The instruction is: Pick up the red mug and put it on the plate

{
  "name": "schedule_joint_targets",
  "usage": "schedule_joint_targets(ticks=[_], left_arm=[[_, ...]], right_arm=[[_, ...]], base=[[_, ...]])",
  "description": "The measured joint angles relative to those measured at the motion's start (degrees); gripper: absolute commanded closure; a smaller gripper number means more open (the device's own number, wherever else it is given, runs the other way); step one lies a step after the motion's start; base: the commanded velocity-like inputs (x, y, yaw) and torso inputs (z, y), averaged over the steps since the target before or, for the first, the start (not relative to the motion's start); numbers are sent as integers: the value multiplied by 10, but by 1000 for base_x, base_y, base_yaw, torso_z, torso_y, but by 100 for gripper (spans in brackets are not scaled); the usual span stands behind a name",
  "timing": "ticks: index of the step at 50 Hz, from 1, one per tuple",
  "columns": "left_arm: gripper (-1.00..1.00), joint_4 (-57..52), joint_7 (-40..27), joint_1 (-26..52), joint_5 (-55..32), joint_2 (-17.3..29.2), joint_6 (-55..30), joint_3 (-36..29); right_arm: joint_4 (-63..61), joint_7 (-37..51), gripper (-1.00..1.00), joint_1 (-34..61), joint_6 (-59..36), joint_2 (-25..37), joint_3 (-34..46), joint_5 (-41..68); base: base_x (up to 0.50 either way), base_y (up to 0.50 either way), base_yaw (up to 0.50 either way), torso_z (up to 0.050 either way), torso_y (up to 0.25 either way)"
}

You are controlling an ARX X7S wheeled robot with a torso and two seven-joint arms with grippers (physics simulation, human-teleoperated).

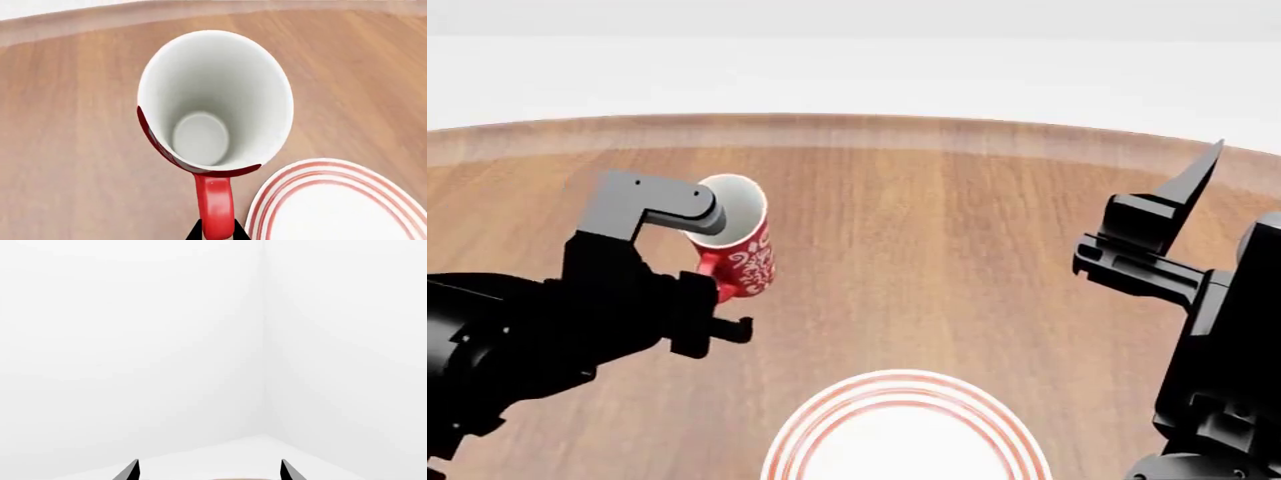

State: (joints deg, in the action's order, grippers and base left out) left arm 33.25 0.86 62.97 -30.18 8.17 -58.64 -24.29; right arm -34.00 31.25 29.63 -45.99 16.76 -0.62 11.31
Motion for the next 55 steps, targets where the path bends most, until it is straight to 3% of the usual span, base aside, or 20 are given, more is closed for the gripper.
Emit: schedule_joint_targets(ticks=[38,55], left_arm=[[100,30,123,25,-5,-58,12,-142],[100,35,143,15,-29,-71,19,-193]], right_arm=[[0,6,-100,1,0,3,1,7],[1,7,-100,2,1,5,3,10]], base=[[0,0,0,0,0],[0,0,0,0,1]])
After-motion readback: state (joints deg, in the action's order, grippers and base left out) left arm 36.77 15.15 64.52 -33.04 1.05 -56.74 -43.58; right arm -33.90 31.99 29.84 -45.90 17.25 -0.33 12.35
